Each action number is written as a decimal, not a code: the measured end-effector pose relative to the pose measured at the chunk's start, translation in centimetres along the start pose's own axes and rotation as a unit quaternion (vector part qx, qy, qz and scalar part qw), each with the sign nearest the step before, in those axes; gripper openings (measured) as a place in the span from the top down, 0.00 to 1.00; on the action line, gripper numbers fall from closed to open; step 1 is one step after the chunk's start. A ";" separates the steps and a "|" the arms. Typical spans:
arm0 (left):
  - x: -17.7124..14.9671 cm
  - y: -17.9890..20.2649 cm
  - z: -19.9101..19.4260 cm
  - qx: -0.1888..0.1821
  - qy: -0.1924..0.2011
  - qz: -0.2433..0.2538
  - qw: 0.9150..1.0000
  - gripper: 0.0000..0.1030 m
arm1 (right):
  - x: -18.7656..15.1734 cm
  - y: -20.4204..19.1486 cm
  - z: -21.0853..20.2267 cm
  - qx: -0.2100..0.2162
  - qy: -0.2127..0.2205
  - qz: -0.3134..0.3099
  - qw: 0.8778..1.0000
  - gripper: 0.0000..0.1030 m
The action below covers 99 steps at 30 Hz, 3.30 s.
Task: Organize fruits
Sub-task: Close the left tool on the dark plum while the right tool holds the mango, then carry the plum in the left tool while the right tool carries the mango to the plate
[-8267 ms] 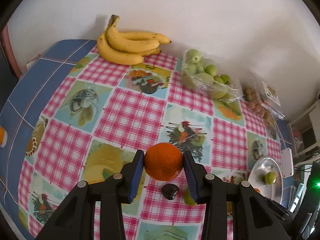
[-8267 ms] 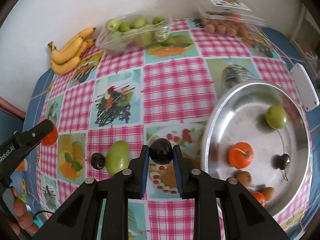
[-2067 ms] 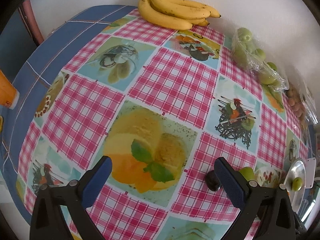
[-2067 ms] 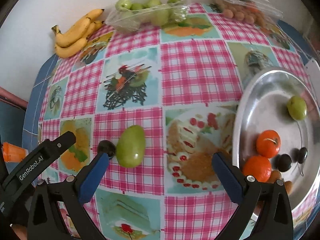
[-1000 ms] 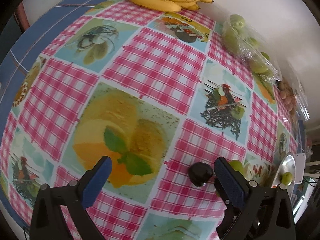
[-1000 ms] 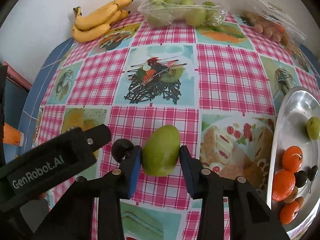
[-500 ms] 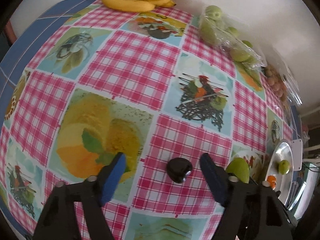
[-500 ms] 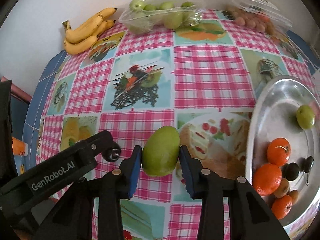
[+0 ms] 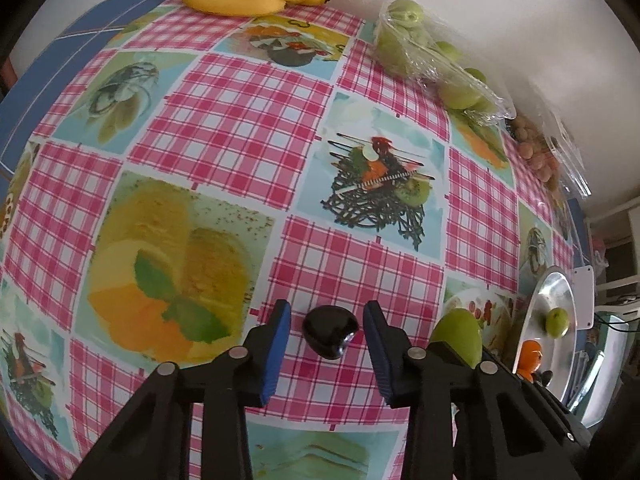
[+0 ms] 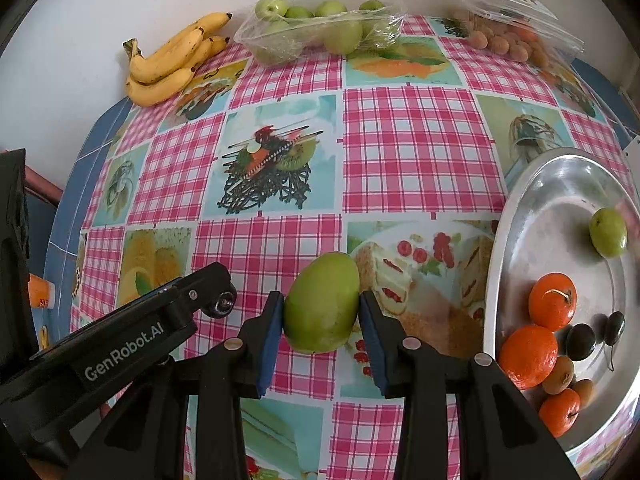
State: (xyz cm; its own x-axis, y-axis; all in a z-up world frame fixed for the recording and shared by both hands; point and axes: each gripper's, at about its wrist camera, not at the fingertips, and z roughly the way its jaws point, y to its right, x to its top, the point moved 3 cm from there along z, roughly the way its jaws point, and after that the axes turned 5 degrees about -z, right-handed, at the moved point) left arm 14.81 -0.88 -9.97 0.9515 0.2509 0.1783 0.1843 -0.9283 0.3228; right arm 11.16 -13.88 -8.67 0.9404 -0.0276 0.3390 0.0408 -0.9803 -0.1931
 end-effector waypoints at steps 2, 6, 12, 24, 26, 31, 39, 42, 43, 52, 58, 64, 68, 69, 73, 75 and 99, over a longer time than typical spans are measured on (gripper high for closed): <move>-0.1 0.0 0.1 -0.003 -0.002 -0.001 1.000 0.63 | 0.0 0.0 0.1 -0.001 -0.001 0.000 1.000 0.61; -0.3 0.0 0.3 -0.007 -0.007 -0.007 1.000 0.67 | -0.1 0.2 0.3 -0.003 -0.005 0.001 1.000 0.61; -0.4 0.1 0.4 -0.005 -0.004 -0.006 1.000 0.69 | -0.1 0.2 0.5 -0.004 -0.007 0.002 1.000 0.61; 0.5 0.9 -1.9 -0.016 0.023 0.001 1.000 0.69 | 0.2 0.6 -1.0 0.003 0.011 0.017 1.000 0.61; 0.7 1.2 -2.5 -0.019 0.031 0.004 0.999 0.69 | 0.3 0.6 -1.5 0.004 0.016 0.020 1.000 0.61; 0.9 1.8 -3.9 -0.026 0.047 0.012 0.998 0.69 | 0.5 0.9 -2.4 0.009 0.024 0.025 0.999 0.61; 0.5 3.0 -4.1 -0.025 0.050 0.019 0.998 0.69 | 0.3 2.2 -3.2 0.000 0.025 0.037 0.999 0.61; -0.2 4.4 -4.0 -0.026 0.047 0.035 0.998 0.69 | 0.1 3.9 -3.8 -0.007 0.028 0.054 0.998 0.61; -0.4 4.9 -3.9 -0.027 0.046 0.041 0.998 0.69 | 0.1 4.4 -3.9 -0.008 0.030 0.060 0.998 0.61; -3.1 10.4 -3.6 -0.035 0.042 0.108 0.993 0.69 | -0.6 11.2 -6.1 -0.032 0.045 0.138 0.989 0.61; -4.7 12.9 -3.2 -0.047 0.031 0.138 0.989 0.69 | -1.7 15.2 -7.1 -0.054 0.048 0.185 0.980 0.61; -6.2 15.2 -2.9 -0.060 0.023 0.167 0.984 0.69 | -2.8 17.8 -7.9 -0.075 0.049 0.215 0.973 0.61; -7.2 16.6 -2.6 -0.067 0.021 0.187 0.980 0.69 | -3.3 19.3 -8.5 -0.084 0.054 0.230 0.968 0.61; -7.5 17.0 -2.5 -0.068 0.020 0.191 0.979 0.69 | -3.4 19.7 -8.7 -0.086 0.055 0.234 0.967 0.61; -8.2 17.8 -2.0 -0.070 0.016 0.201 0.977 0.69 | -3.8 20.5 -9.0 -0.087 0.056 0.243 0.964 0.61; -8.4 18.0 -1.8 -0.068 0.016 0.204 0.976 0.69 | -3.9 20.5 -9.0 -0.085 0.055 0.244 0.964 0.61; -8.7 17.9 0.2 -0.058 0.015 0.207 0.976 0.69 | -3.7 18.7 -6.3 -0.073 0.026 0.222 0.972 0.61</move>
State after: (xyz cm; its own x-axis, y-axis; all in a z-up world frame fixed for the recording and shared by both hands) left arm 9.88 -19.71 -5.91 0.9305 -0.1303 0.3423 -0.2459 -0.9149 0.3202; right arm 6.29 -33.34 -7.75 0.8360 -0.4601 0.2990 -0.4169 -0.8869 -0.1991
